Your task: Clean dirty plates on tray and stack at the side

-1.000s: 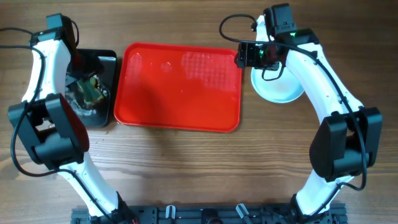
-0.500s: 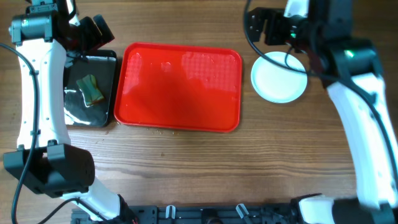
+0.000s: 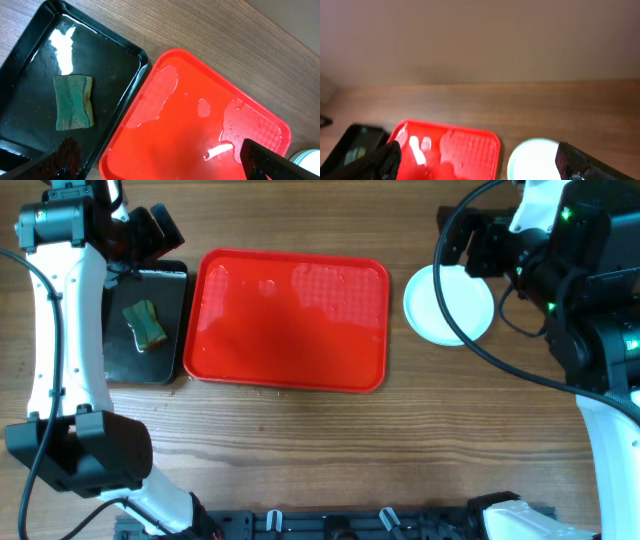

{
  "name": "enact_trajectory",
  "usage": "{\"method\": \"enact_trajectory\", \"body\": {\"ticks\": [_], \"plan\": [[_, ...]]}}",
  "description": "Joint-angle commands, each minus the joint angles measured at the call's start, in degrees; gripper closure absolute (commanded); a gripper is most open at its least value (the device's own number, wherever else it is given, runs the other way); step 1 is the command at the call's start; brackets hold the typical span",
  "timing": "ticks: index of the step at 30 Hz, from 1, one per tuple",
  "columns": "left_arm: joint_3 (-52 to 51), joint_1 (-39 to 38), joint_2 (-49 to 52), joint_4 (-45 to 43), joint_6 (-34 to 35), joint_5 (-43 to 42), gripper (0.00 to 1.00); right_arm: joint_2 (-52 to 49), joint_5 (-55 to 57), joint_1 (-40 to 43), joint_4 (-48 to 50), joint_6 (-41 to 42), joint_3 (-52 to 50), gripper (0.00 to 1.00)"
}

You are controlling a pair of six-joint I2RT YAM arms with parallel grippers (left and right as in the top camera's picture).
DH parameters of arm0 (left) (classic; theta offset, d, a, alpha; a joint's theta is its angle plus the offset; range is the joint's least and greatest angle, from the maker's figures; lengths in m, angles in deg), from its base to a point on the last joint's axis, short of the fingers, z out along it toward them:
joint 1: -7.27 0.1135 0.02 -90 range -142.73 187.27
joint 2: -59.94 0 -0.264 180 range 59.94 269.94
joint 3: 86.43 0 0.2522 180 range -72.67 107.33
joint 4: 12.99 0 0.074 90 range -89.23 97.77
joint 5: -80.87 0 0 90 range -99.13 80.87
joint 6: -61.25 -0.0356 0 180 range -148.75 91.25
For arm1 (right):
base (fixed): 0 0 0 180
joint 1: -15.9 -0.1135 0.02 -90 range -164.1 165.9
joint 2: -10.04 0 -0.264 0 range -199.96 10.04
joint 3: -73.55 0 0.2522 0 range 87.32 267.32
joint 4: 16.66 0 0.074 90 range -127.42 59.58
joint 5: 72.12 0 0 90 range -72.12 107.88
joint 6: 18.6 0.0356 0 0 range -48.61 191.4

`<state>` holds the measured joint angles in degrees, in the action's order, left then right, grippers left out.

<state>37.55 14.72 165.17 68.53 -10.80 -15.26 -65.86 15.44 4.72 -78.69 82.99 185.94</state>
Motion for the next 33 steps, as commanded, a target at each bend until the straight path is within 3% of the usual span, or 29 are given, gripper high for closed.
{"method": "enact_trajectory", "body": {"ticks": [1,6,13,17,21,24,33], "plan": [[0.04,0.02,0.52,-0.02,0.68,-0.90,0.00,2.23,2.27,2.43,7.74,-2.23,-5.70,0.00],[0.04,0.02,0.52,-0.02,0.68,-0.90,0.00,19.26,-4.92,8.33,30.62,-5.84,-35.89,0.00],[0.04,0.02,0.52,-0.02,0.68,-0.90,0.00,47.04,-4.85,9.18,53.35,-6.05,-75.56,0.00],[0.04,0.00,0.52,-0.02,0.68,-0.90,0.00,62.05,-4.85,9.18,57.37,-5.42,-90.40,0.00],[0.04,0.02,0.52,-0.02,0.68,-0.90,0.00,70.69,-4.85,9.18,57.24,-5.55,-97.48,0.00],[0.04,0.00,0.52,-0.02,0.68,-0.90,0.00,74.86,-5.22,9.16,51.19,-1.33,-98.36,0.00],[0.04,0.02,0.52,-0.02,0.68,-0.90,0.00,75.10,-5.25,9.14,48.83,-0.92,-98.33,0.00]]}}
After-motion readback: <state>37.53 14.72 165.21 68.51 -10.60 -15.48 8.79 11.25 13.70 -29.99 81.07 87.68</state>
